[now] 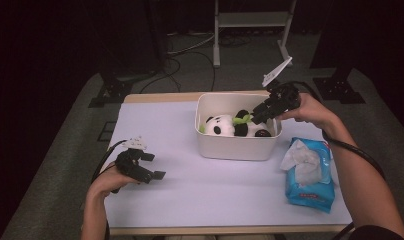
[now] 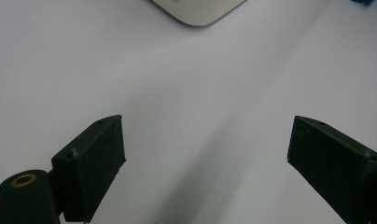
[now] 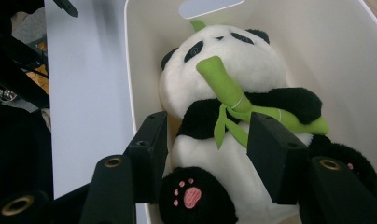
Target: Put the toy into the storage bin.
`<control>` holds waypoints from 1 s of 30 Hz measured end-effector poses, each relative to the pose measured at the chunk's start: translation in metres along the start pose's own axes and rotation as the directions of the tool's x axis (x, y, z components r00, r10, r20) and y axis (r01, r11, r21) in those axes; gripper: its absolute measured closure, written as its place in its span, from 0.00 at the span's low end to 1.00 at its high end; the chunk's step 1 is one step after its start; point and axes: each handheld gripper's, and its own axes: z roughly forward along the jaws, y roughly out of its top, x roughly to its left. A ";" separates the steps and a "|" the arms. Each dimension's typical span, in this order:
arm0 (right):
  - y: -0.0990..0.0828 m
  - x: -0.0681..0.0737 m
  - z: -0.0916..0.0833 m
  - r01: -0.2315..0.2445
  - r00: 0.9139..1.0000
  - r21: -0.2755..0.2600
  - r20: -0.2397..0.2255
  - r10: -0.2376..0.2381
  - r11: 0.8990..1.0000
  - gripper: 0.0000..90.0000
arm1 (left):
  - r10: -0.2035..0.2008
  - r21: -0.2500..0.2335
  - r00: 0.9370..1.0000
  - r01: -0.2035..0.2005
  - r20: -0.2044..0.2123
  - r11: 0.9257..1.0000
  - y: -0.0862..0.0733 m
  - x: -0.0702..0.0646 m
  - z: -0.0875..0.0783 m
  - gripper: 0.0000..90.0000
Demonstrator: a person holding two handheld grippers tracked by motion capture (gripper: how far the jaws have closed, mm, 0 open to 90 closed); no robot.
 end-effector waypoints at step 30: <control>-0.052 0.020 -0.038 -0.063 0.996 -0.080 0.053 0.068 0.995 0.46 | 0.002 -0.013 1.000 -0.002 -0.001 1.000 0.000 -0.005 -0.004 0.11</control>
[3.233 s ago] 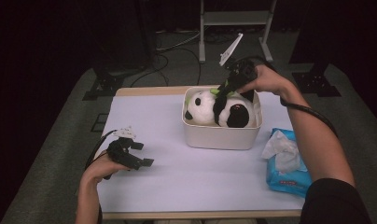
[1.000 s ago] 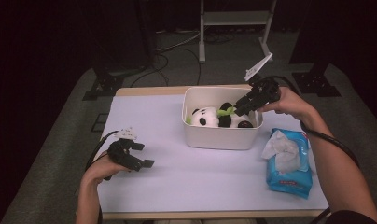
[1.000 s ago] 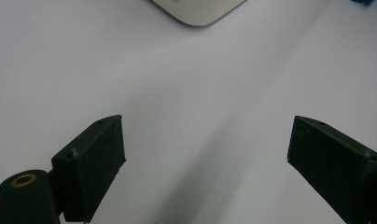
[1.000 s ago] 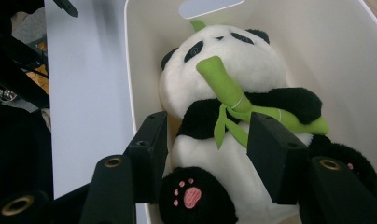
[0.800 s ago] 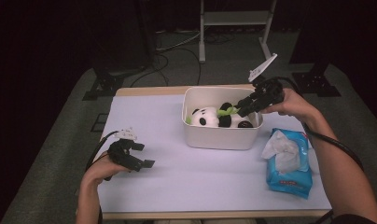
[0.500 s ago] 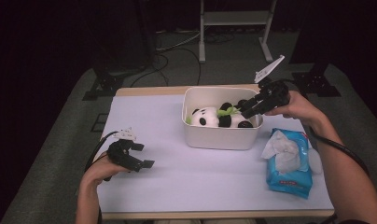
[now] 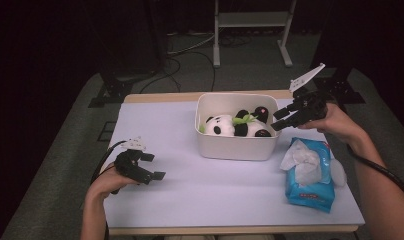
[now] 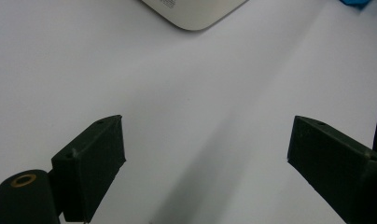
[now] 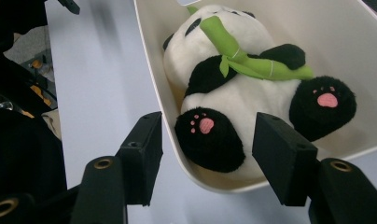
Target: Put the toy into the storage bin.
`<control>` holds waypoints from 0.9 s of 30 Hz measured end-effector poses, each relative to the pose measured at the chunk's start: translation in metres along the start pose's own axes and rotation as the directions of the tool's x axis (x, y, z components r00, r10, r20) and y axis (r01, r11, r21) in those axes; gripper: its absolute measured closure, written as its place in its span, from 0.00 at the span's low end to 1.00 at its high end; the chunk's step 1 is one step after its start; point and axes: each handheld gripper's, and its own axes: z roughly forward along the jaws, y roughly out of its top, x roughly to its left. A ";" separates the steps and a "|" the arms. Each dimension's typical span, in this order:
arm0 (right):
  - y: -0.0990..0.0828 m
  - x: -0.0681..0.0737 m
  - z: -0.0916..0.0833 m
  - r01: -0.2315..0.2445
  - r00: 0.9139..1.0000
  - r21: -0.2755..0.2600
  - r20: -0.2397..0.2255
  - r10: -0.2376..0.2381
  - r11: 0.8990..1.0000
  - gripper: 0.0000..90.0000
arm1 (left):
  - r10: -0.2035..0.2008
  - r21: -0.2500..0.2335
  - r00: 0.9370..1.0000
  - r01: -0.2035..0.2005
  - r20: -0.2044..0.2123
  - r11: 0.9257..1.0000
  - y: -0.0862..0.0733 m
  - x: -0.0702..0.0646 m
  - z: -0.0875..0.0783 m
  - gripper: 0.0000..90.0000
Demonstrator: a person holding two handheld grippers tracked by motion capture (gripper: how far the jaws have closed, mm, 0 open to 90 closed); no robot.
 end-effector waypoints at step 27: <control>-0.050 0.003 -0.013 -0.072 0.997 -0.041 0.016 0.072 0.997 0.43 | -0.002 0.005 1.000 0.002 -0.002 1.000 -0.001 0.000 0.001 0.11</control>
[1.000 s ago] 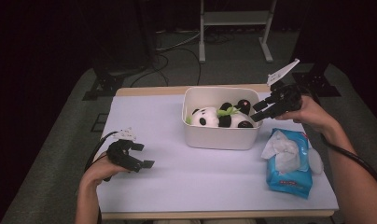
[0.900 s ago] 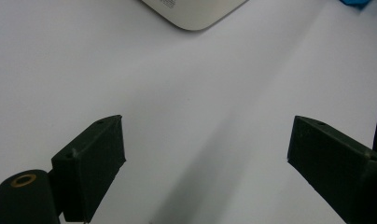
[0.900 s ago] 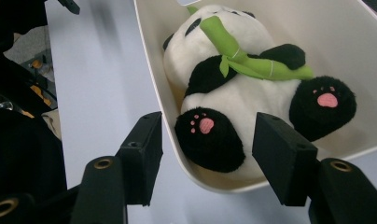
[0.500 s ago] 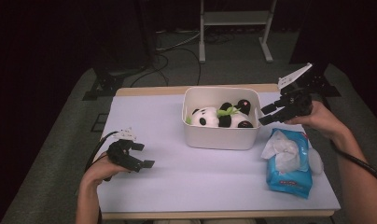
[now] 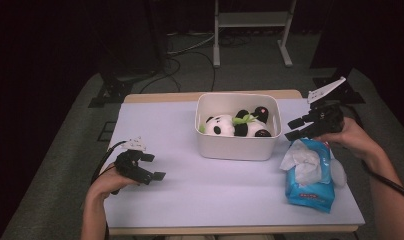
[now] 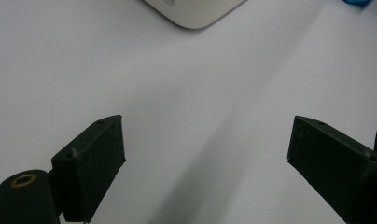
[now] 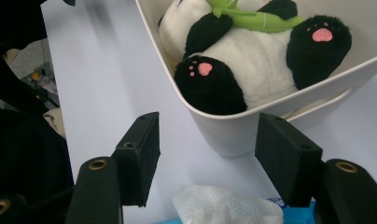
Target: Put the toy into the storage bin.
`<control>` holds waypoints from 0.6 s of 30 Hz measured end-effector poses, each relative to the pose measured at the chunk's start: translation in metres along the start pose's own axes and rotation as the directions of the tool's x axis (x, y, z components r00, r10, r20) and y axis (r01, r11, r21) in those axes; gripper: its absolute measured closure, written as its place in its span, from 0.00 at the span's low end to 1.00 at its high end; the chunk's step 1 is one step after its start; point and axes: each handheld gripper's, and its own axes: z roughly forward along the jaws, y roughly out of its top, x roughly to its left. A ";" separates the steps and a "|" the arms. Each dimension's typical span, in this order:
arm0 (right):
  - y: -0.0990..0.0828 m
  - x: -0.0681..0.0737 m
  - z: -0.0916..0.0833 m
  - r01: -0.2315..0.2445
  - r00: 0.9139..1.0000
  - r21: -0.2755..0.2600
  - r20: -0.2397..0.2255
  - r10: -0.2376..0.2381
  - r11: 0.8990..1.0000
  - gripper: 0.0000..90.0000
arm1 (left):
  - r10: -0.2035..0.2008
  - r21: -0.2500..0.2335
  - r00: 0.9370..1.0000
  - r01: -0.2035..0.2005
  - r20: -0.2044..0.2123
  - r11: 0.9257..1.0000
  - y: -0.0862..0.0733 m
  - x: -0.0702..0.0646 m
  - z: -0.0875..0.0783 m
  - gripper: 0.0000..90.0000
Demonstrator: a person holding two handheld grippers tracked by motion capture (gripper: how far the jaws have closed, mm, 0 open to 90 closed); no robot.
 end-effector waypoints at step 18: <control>-0.031 0.010 -0.001 -0.026 1.000 -0.049 0.015 0.027 0.998 0.42 | 0.009 0.000 1.000 -0.009 -0.005 1.000 0.002 -0.002 0.000 0.11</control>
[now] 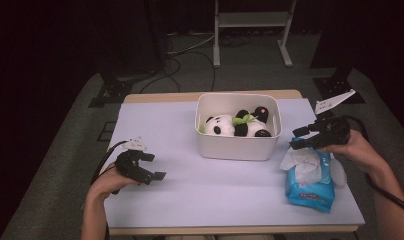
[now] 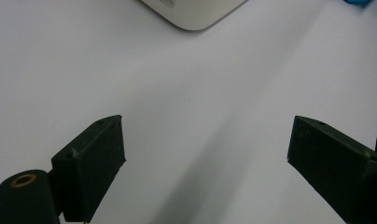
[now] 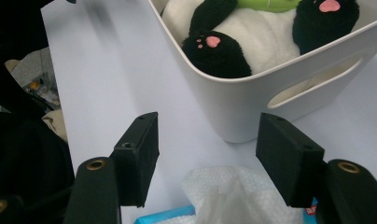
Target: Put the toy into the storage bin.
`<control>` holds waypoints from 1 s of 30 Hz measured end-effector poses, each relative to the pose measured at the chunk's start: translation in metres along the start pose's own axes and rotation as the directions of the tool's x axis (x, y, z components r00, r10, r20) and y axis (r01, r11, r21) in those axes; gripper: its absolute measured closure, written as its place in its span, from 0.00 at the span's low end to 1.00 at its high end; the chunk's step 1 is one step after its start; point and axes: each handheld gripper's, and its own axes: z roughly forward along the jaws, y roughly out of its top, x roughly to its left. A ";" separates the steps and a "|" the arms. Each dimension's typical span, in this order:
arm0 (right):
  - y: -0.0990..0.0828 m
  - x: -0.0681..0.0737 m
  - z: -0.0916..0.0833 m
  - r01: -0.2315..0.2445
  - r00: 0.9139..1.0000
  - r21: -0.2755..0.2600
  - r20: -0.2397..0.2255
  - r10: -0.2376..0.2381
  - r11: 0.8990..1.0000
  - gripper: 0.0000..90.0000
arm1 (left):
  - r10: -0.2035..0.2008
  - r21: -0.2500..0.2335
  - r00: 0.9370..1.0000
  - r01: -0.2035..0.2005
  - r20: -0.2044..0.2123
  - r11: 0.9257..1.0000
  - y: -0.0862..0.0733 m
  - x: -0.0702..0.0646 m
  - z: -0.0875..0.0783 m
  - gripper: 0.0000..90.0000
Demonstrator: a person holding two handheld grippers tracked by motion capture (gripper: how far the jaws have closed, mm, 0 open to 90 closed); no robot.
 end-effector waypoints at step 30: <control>-0.034 0.022 0.012 -0.004 1.000 -0.039 0.001 0.004 0.999 0.40 | 0.020 0.005 1.000 -0.020 0.006 1.000 0.003 -0.003 0.001 0.11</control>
